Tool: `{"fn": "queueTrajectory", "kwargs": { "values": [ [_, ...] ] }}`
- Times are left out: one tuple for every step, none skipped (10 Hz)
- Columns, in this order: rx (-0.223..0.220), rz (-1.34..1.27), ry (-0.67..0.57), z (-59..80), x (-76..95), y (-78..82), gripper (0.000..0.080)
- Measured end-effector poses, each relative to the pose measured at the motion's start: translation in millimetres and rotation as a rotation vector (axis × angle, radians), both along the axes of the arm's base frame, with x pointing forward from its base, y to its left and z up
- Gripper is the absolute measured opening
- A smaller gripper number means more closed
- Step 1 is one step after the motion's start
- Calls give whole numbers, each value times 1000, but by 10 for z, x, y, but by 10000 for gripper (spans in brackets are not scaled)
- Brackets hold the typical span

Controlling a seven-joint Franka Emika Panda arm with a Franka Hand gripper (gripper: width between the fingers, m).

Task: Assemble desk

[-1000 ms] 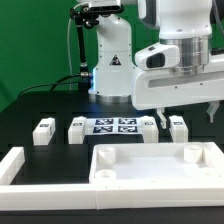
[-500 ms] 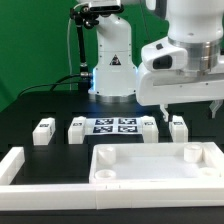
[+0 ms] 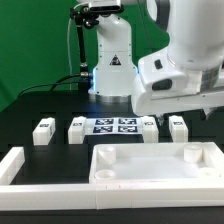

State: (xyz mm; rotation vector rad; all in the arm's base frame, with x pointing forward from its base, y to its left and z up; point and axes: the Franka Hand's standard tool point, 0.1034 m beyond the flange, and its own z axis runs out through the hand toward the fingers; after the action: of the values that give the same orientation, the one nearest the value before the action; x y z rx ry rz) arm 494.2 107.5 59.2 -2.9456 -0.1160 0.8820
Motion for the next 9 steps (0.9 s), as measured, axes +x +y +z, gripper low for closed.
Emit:
{"fn": "queueTrajectory", "kwargs": {
  "values": [
    [-54, -45, 125, -13, -90, 37, 648],
    [-75, -40, 226, -37, -96, 100, 648],
    [-78, -30, 303, -58, -92, 102, 648],
    [-75, -31, 312, -100, -52, 102, 648],
    [-74, -31, 305, -102, -41, 110, 648],
    [-74, -30, 305, -103, -42, 112, 648],
    [-76, -31, 306, -110, -52, 123, 648],
    [-81, -26, 312, -158, -126, 169, 648],
    [-87, -19, 321, -231, -224, 206, 648]
  ]
}}
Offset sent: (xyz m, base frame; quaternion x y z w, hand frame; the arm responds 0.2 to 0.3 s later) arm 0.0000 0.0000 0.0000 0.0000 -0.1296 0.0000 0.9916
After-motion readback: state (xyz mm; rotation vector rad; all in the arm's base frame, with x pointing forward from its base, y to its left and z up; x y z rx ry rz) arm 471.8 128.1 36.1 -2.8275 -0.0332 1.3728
